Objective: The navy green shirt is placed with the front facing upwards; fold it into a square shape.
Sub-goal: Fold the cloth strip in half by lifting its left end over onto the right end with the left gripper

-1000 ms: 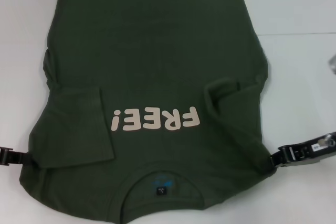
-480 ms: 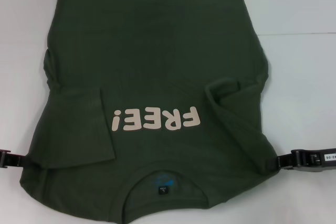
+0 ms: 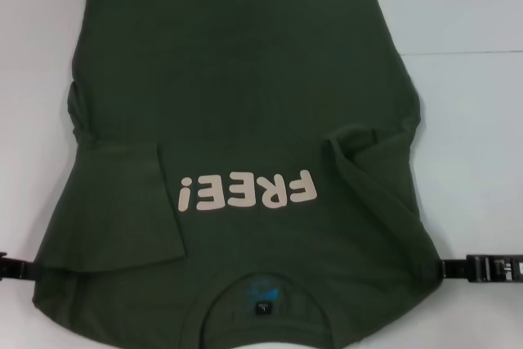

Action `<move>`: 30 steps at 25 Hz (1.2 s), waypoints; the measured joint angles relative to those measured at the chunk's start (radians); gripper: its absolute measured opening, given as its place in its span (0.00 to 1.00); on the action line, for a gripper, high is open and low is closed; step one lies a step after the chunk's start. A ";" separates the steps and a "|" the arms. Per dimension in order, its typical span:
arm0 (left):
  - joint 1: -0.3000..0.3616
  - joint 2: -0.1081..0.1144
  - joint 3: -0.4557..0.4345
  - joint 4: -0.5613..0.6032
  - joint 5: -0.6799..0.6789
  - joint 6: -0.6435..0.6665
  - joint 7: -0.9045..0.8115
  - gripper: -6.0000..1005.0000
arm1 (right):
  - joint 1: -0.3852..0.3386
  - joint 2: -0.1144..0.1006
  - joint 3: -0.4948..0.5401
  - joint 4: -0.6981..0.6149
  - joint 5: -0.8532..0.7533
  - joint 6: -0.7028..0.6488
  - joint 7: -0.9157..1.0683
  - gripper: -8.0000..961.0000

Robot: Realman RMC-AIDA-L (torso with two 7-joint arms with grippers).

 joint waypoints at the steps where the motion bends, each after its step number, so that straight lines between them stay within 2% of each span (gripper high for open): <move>1: 0.003 0.001 0.000 0.000 0.001 0.007 0.000 0.03 | -0.006 0.000 0.005 0.000 0.000 -0.008 -0.017 0.04; 10: 0.037 0.002 0.000 0.006 0.017 0.087 0.004 0.03 | -0.061 -0.028 0.098 0.022 0.002 -0.124 -0.186 0.04; 14: 0.058 0.002 -0.004 0.008 0.019 0.144 0.010 0.03 | -0.084 -0.056 0.140 0.059 0.002 -0.180 -0.260 0.04; 20: 0.076 0.006 -0.090 0.010 0.032 0.240 0.052 0.03 | -0.110 -0.089 0.194 0.134 0.002 -0.226 -0.392 0.04; 30: 0.102 0.004 -0.147 0.005 0.026 0.261 0.064 0.03 | -0.116 -0.087 0.216 0.158 0.001 -0.240 -0.446 0.04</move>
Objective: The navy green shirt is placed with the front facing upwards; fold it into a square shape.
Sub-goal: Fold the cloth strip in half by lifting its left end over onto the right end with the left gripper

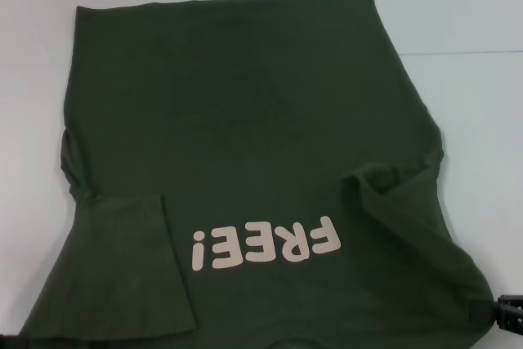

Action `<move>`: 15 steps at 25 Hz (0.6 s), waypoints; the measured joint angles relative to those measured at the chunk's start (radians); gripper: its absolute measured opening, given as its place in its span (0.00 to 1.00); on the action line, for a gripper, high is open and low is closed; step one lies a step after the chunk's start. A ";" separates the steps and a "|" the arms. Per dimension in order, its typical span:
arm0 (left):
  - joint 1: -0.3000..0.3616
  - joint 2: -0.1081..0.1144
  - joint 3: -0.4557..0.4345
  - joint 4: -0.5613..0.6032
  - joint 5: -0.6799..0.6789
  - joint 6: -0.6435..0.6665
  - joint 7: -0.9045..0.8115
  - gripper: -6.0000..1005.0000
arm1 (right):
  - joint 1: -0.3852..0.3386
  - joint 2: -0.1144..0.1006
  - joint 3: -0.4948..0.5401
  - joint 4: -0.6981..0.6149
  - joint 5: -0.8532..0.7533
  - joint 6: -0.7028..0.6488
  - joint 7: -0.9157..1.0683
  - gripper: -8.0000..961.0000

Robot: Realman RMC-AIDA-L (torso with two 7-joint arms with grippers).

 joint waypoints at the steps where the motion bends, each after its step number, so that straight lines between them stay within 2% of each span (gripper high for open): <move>1: -0.001 0.000 -0.010 -0.002 -0.005 -0.001 0.001 0.03 | 0.001 0.000 0.007 0.000 0.002 -0.003 0.000 0.04; 6: -0.009 0.003 -0.054 -0.006 -0.047 -0.008 -0.002 0.04 | 0.010 -0.003 0.035 0.001 0.025 -0.017 0.005 0.04; 15: -0.031 0.013 -0.103 -0.027 -0.200 -0.042 -0.036 0.04 | 0.018 -0.014 0.068 0.001 0.139 -0.001 0.084 0.04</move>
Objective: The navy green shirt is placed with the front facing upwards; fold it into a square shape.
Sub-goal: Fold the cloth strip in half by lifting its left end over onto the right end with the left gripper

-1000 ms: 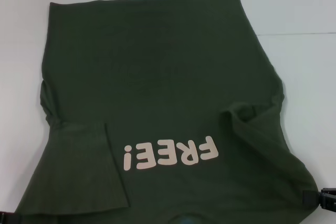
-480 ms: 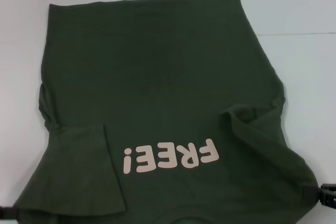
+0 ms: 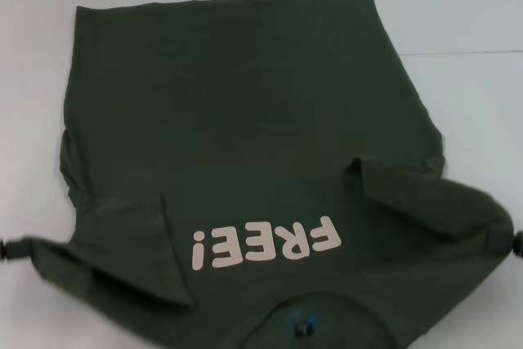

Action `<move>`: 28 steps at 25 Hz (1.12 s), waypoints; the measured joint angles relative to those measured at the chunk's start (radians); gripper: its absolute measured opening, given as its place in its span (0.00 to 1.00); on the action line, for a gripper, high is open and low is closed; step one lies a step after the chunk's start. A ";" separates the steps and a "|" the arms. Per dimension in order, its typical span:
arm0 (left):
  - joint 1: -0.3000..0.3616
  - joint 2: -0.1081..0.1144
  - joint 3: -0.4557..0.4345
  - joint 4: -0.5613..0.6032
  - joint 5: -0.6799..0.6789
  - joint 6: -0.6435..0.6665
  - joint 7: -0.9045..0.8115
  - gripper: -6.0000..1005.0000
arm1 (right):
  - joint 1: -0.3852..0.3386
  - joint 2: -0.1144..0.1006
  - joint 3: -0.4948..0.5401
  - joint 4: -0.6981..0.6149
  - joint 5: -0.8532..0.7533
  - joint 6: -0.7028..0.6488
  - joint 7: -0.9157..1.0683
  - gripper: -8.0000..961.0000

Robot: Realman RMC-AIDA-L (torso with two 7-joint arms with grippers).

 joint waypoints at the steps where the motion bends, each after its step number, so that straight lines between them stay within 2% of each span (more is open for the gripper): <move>1: -0.002 0.001 -0.006 -0.006 -0.022 -0.009 -0.003 0.04 | 0.002 0.000 0.002 -0.001 0.011 0.012 0.015 0.04; 7: -0.013 0.002 -0.012 -0.053 -0.146 -0.105 -0.013 0.04 | 0.039 0.001 0.007 0.000 0.047 0.108 0.079 0.04; 12: -0.023 -0.012 -0.004 -0.096 -0.270 -0.207 -0.006 0.04 | 0.095 0.010 0.009 0.019 0.084 0.189 0.116 0.04; 16: -0.040 -0.042 0.002 -0.120 -0.334 -0.301 0.031 0.04 | 0.122 0.012 0.008 0.044 0.113 0.244 0.120 0.04; 21: -0.088 -0.090 0.011 -0.140 -0.362 -0.420 0.083 0.04 | 0.173 0.014 0.008 0.074 0.142 0.337 0.126 0.04; 25: -0.114 -0.125 0.012 -0.154 -0.385 -0.515 0.123 0.04 | 0.212 0.030 0.006 0.077 0.163 0.440 0.139 0.04; 28: -0.122 -0.140 0.014 -0.175 -0.412 -0.570 0.148 0.04 | 0.229 0.043 0.003 0.077 0.201 0.508 0.144 0.04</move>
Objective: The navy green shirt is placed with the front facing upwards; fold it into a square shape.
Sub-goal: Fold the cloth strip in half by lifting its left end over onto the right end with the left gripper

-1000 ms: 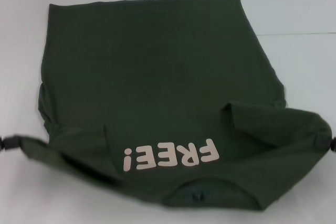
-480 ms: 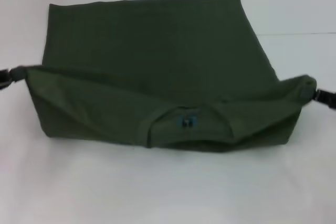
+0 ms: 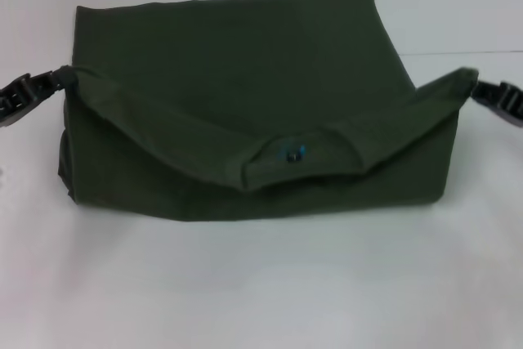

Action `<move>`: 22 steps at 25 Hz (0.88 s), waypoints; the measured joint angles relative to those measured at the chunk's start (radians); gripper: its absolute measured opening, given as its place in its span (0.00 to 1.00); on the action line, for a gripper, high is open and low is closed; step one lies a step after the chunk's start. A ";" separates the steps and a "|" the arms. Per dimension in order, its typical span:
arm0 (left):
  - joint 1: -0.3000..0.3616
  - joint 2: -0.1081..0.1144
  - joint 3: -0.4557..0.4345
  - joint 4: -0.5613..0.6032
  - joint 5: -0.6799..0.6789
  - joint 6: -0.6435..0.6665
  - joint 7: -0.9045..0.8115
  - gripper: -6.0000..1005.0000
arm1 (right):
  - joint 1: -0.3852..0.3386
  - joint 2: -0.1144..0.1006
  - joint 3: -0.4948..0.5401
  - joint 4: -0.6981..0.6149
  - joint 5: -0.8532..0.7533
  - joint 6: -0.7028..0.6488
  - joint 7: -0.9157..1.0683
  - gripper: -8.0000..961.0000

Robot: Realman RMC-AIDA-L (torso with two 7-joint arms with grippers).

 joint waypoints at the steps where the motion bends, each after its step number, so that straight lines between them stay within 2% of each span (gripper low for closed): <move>1: -0.002 -0.002 0.000 -0.011 -0.010 -0.021 0.010 0.04 | 0.006 0.004 -0.002 0.000 0.015 0.022 0.001 0.04; 7: -0.009 -0.007 0.000 -0.074 -0.077 -0.103 0.062 0.04 | 0.022 0.032 -0.005 0.000 0.122 0.143 -0.001 0.04; 12: -0.023 -0.015 0.000 -0.129 -0.149 -0.175 0.122 0.04 | 0.052 0.055 -0.025 0.009 0.140 0.243 -0.027 0.04; 17: -0.045 -0.023 0.000 -0.174 -0.189 -0.236 0.183 0.04 | 0.090 0.061 -0.044 0.073 0.155 0.350 -0.087 0.04; 22: -0.070 -0.030 0.000 -0.220 -0.240 -0.293 0.248 0.04 | 0.105 0.061 -0.045 0.090 0.185 0.390 -0.118 0.04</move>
